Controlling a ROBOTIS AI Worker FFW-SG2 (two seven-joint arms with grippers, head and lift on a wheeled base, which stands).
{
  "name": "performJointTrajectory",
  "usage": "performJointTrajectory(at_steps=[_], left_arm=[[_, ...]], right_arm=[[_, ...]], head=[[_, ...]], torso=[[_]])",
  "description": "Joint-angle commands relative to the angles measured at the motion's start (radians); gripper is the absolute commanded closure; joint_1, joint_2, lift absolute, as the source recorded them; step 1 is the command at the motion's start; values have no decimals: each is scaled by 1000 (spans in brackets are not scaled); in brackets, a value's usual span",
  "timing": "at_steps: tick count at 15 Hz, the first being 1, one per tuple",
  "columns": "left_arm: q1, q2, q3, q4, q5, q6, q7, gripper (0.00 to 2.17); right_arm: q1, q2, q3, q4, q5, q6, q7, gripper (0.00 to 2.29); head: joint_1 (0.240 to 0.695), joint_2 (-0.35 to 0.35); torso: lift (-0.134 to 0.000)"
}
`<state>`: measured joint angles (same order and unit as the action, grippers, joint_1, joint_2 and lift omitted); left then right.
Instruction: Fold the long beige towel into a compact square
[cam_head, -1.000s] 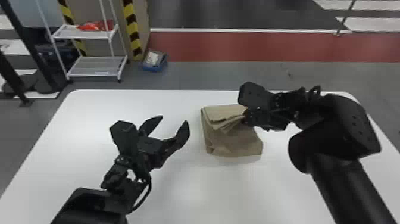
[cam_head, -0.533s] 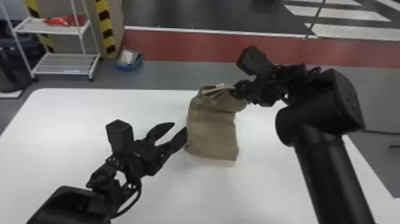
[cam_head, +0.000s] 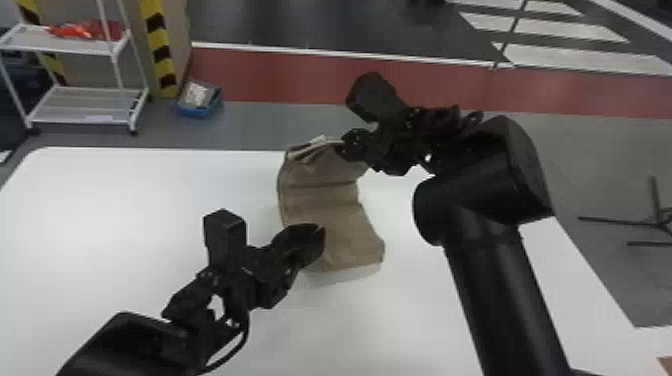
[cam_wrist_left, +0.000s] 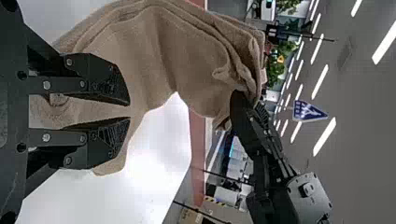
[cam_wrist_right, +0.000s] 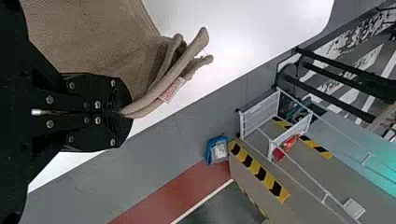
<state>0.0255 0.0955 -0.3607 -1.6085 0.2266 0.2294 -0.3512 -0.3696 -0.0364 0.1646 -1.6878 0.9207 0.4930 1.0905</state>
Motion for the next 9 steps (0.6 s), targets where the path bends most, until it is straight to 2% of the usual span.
performJointTrajectory(at_steps=[1,5,9], left_arm=[[-1,7,5,2,-1,0,0,913],[-29,0,-1,76,4,0,-12,913],[-72,-10,-70,142,-9,-3,-5,913]], right_arm=[[0,4,3,0,4,9,0,1649],[12,1,3,-6,7,6,6,1649],[31,-3,12,-23,10,6,8,1649]], head=[[695,-145],[695,-133],[695,-144]], torso=[[-118],[-118],[-118]])
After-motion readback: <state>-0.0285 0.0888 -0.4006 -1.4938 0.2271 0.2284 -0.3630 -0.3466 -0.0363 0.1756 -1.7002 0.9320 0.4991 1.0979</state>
